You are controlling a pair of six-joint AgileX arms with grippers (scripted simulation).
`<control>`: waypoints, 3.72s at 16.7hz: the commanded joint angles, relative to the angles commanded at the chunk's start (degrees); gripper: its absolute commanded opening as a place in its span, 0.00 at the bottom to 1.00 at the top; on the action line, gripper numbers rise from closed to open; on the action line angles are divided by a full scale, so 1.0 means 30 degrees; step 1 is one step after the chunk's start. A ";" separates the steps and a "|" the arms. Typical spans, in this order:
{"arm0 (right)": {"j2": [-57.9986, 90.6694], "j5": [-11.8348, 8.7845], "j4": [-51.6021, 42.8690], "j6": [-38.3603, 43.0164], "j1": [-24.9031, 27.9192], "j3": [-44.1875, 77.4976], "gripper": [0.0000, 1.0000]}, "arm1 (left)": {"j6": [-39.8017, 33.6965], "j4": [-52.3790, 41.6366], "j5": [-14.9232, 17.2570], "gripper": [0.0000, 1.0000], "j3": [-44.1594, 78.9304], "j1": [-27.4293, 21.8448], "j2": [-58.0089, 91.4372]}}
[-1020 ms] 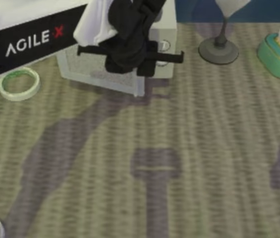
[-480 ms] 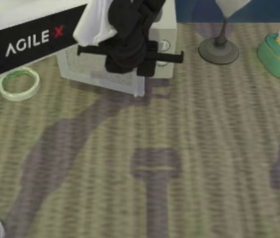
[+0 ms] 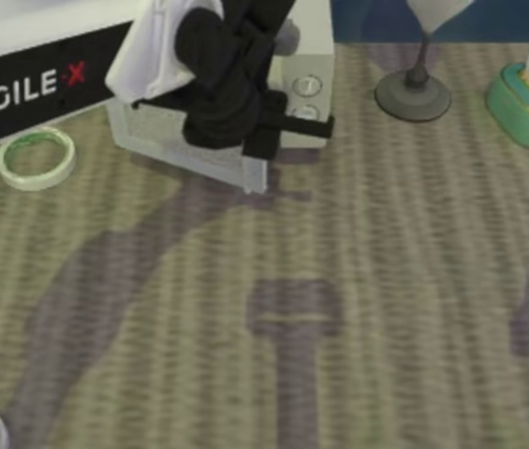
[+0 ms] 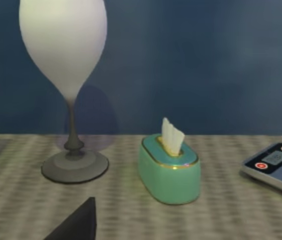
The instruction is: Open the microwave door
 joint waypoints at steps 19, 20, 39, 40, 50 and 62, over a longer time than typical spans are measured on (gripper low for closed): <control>0.0000 0.0000 0.0000 0.0000 0.0000 0.0000 1.00 | 0.0106 0.0061 0.0053 0.00 -0.0114 0.0020 -0.0092; 0.0000 0.0000 0.0000 0.0000 0.0000 0.0000 1.00 | 0.0106 0.0061 0.0053 0.00 -0.0114 0.0020 -0.0092; 0.0000 0.0000 0.0000 0.0000 0.0000 0.0000 1.00 | 0.2400 0.0920 0.1338 0.00 -0.2311 0.0531 -0.1709; 0.0000 0.0000 0.0000 0.0000 0.0000 0.0000 1.00 | 0.2400 0.0920 0.1338 0.00 -0.2311 0.0531 -0.1709; 0.0000 0.0000 0.0000 0.0000 0.0000 0.0000 1.00 | 0.2400 0.0920 0.1338 0.00 -0.2311 0.0531 -0.1709; 0.0000 0.0000 0.0000 0.0000 0.0000 0.0000 1.00 | 0.2386 0.0950 0.1484 0.00 -0.2400 0.0448 -0.1693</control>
